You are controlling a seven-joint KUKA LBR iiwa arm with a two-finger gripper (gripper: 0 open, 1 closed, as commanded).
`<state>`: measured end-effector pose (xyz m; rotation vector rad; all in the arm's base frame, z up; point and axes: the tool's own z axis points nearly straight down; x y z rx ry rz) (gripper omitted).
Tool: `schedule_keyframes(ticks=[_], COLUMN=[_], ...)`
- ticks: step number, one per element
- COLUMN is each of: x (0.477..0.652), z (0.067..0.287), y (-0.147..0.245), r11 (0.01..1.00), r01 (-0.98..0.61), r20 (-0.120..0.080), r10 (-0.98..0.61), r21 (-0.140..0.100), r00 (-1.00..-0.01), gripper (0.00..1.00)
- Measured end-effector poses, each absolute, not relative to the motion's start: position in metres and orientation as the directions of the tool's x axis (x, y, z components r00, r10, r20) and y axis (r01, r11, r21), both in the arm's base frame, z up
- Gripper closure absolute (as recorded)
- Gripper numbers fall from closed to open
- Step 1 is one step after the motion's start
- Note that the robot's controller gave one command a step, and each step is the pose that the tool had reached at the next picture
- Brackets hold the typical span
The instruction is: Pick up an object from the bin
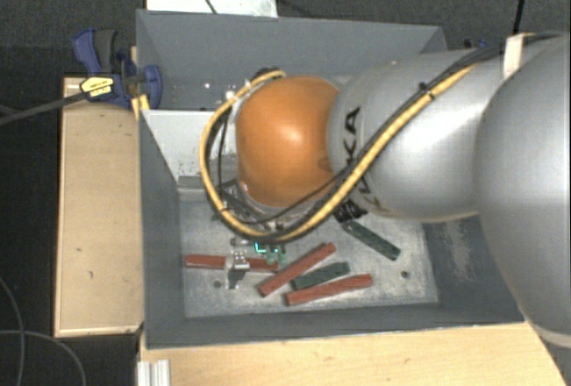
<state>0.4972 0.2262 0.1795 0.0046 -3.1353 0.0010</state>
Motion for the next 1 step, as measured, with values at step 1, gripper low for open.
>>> schedule_keyframes(ticks=[1], x=[0.4996], z=[0.1838], y=[0.2250], r11=[1.000], r01=[0.002], r20=[-0.002], r10=[0.002], r21=[0.001], r00=[-1.000], gripper=[0.00])
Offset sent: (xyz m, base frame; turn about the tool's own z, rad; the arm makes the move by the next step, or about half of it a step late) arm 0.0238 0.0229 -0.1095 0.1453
